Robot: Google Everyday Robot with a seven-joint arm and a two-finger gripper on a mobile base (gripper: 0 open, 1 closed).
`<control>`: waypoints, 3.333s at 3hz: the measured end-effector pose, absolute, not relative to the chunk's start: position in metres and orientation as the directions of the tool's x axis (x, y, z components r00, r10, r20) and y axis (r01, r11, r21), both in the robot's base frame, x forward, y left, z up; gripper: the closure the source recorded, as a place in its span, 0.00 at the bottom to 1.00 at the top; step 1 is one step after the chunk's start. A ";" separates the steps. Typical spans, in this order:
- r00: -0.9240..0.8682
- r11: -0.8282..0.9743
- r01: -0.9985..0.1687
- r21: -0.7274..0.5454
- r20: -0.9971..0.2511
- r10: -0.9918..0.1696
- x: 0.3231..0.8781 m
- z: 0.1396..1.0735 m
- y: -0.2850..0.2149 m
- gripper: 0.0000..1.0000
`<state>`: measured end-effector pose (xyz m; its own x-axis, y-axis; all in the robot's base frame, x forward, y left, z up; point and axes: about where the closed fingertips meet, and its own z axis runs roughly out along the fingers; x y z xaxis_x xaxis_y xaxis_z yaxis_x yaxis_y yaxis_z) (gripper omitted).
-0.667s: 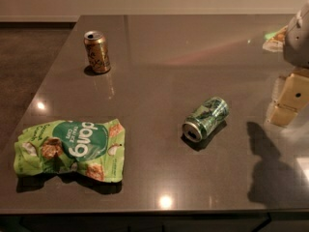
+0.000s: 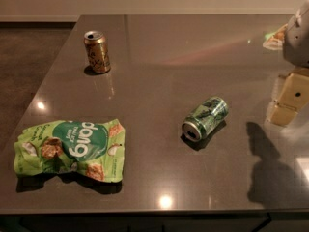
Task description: Move green rice chip bag near orange can
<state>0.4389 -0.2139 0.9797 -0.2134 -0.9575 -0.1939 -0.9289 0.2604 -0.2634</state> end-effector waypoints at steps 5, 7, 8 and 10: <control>0.124 -0.086 -0.979 -0.185 -0.202 -0.972 0.402 0.922 0.067 0.00; 0.156 -0.139 -0.984 -0.108 -0.167 -0.973 0.390 0.867 0.133 0.00; 0.162 -0.151 -0.985 -0.081 -0.163 -0.973 0.399 0.849 0.152 0.17; 0.130 -0.123 -0.991 -0.049 -0.174 -0.976 0.423 0.845 0.159 0.62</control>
Offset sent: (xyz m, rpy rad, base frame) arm -0.0090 0.1980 -0.0097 0.0505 0.0821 0.2951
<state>0.4233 0.1594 0.8452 0.1300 -0.9762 -0.1735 -0.9912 -0.1232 -0.0494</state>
